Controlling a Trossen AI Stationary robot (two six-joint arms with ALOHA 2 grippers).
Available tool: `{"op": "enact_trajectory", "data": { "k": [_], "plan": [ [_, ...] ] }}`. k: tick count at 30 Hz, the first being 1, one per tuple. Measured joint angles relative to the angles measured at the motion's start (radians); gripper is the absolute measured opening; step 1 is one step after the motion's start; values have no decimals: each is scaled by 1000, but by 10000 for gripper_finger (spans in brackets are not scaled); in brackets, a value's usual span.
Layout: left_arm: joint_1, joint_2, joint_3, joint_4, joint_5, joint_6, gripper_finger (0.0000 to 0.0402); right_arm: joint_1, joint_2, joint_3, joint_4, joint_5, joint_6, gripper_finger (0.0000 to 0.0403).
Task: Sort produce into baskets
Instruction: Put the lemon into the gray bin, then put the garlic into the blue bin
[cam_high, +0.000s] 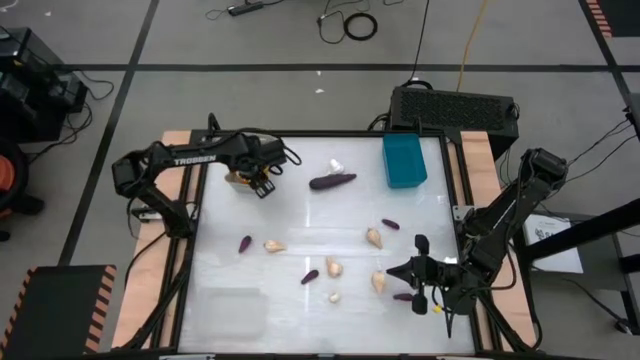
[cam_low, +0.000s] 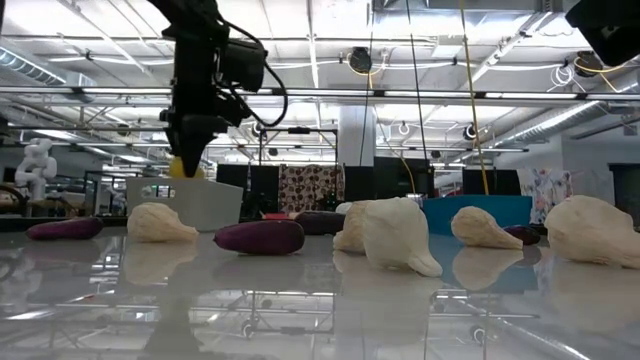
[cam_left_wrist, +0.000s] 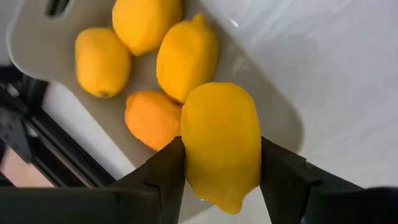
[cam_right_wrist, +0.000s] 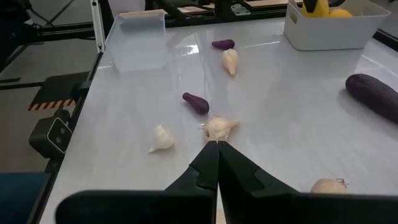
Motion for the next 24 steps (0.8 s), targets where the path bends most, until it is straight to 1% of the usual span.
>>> {"op": "enact_trajectory", "data": {
  "k": [3,7,10,12,15,18,20,24],
  "plan": [
    [-26,0,0,29,-34,9,196,-1,0,0,0,0,24,0],
    [-56,0,0,57,-40,18,246,-1,0,0,0,0,26,0],
    [-71,0,1,44,-39,29,281,-2,0,0,1,0,20,0],
    [-77,0,12,7,-39,52,295,-2,0,0,1,0,19,0],
    [-81,0,51,-42,-39,44,302,-2,0,0,1,0,19,0],
    [-80,0,114,-73,-39,-5,303,-2,0,0,2,0,18,0],
    [-84,-1,159,-72,-29,-27,303,-2,0,0,2,1,8,0],
    [-110,-1,234,-32,-19,-9,304,-2,0,0,3,7,-22,0]
  ]
}}
